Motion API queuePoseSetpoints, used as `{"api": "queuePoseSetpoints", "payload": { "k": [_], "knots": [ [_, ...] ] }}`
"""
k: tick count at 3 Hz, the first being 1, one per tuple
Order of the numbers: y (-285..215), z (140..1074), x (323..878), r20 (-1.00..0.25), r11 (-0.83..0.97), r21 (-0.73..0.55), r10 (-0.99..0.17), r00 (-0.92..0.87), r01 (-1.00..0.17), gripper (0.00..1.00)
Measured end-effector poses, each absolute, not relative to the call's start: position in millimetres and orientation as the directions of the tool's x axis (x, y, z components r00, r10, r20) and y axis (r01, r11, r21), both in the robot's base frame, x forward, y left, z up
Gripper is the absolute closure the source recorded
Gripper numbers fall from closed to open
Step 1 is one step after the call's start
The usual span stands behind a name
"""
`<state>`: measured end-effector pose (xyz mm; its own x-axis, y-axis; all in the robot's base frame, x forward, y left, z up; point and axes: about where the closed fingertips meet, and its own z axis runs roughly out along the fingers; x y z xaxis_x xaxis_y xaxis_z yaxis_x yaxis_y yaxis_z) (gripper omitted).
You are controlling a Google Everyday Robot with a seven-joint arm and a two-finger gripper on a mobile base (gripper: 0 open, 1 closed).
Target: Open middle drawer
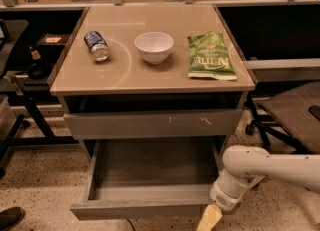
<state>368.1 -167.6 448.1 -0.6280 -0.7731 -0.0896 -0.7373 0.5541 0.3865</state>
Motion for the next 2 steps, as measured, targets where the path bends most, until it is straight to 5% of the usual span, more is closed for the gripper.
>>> {"api": "queuePoseSetpoints", "payload": {
  "k": [2],
  "knots": [
    [-197.1, 458.7, 337.3, -0.042, 0.609, 0.4, -0.734, -0.678, -0.685, 0.0]
  ]
}}
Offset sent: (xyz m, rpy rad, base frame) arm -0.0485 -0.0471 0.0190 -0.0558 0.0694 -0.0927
